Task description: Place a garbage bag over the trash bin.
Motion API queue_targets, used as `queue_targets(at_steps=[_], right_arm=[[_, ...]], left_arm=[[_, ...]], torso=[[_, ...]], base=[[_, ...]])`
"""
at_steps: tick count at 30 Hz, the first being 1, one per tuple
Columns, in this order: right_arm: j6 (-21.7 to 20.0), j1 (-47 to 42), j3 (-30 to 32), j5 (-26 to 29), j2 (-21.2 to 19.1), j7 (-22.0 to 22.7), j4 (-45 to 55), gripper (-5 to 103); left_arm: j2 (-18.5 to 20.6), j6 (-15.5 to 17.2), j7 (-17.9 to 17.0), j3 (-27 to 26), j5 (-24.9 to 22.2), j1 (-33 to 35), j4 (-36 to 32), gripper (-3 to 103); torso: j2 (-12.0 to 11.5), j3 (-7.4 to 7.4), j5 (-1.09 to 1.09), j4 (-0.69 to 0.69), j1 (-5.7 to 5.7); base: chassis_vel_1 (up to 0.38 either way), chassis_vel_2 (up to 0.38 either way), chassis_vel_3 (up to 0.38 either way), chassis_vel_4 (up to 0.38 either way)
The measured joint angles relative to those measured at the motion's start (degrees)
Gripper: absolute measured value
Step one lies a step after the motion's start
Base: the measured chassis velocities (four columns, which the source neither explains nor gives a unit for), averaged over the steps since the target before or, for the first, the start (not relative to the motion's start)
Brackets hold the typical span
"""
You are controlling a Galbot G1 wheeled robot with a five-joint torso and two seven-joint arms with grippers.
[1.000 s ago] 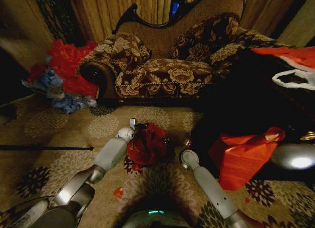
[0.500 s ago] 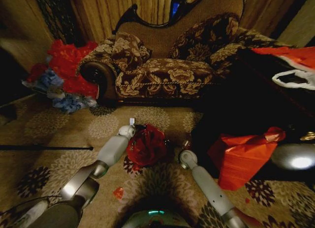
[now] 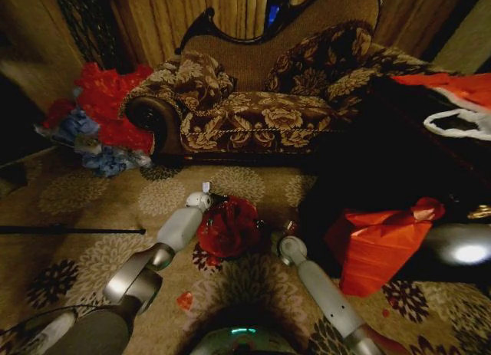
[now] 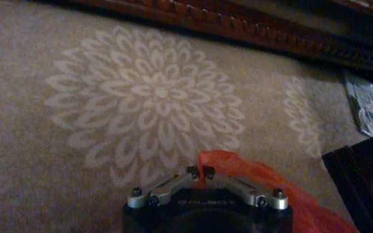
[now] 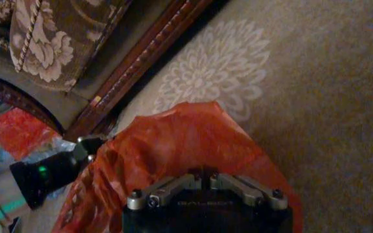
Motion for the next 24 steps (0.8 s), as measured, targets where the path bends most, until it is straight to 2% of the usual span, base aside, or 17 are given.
queue_targets(at_steps=[6, 9, 10, 13, 14, 16, 17, 20, 22, 23, 24], right_arm=[[0.00, -1.07, -0.08, -0.30, -0.45, 0.28, 1.70, 0], [0.00, -2.18, -0.09, -0.37, -1.30, 0.35, 3.58, 0], [0.00, -2.18, -0.09, -0.37, -1.30, 0.35, 3.58, 0], [0.04, -3.12, -0.19, -0.99, -1.93, 0.33, 4.83, 0], [0.04, -3.12, -0.19, -0.99, -1.93, 0.33, 4.83, 0], [0.13, -3.56, -0.20, -1.61, -2.34, 0.39, 5.66, 0], [0.13, -3.56, -0.20, -1.61, -2.34, 0.39, 5.66, 0], [0.11, -4.25, 0.03, -3.02, -3.18, 0.35, 7.09, -3], [0.07, -4.55, 0.17, -3.81, -3.47, 0.22, 7.58, 1], [0.06, -4.88, 0.28, -4.34, -3.74, 0.06, 8.06, 1], [0.06, -5.35, 0.38, -4.71, -4.08, -0.02, 8.80, 7]], left_arm=[[0.65, -2.14, -0.24, 0.03, 0.07, 1.05, -2.20, 0], [1.63, -5.55, -0.02, -0.15, 1.58, 2.39, -4.53, -1], [1.63, -5.55, -0.02, -0.15, 1.58, 2.39, -4.53, -1], [2.08, -9.98, -0.21, -0.24, 3.54, 3.60, -6.37, 15], [2.08, -9.98, -0.21, -0.24, 3.54, 3.60, -6.37, 15], [2.43, -11.79, -1.35, -0.45, 3.96, 4.33, -8.68, 26], [2.43, -11.79, -1.35, -0.45, 3.96, 4.33, -8.68, 26], [3.50, -13.12, -3.48, -0.78, 4.22, 5.52, -13.35, 42], [3.85, -13.80, -4.17, -0.92, 4.43, 5.92, -14.54, 42], [4.20, -14.30, -4.74, -1.14, 4.63, 6.39, -15.62, 47], [4.61, -14.42, -5.15, -1.49, 4.78, 6.92, -16.57, 53]], torso=[[0.00, 0.01, -0.01, -0.02, 0.01], [0.00, 0.01, 0.00, -0.01, 0.01], [0.00, 0.01, 0.00, -0.01, 0.01], [0.00, 0.01, 0.00, -0.01, 0.01], [0.00, 0.01, 0.00, -0.01, 0.01], [0.00, 0.01, 0.00, -0.02, 0.01], [0.00, 0.01, 0.00, -0.02, 0.01], [0.00, 0.00, 0.01, -0.01, 0.01], [0.00, 0.00, 0.01, -0.01, 0.01], [0.00, 0.00, 0.01, -0.02, 0.01], [0.00, 0.00, 0.01, -0.01, 0.01]], base=[[0.000, 0.000, 0.000, 0.000], [0.000, 0.000, 0.000, 0.000], [0.000, 0.000, 0.000, 0.000], [0.000, 0.000, 0.000, 0.000], [0.000, 0.000, 0.000, 0.000], [0.000, 0.000, 0.000, 0.000], [0.000, 0.000, 0.000, 0.000], [0.000, 0.000, 0.000, 0.000], [0.000, 0.000, 0.000, 0.000], [0.000, 0.000, 0.000, 0.000], [0.000, 0.000, 0.000, 0.000]])
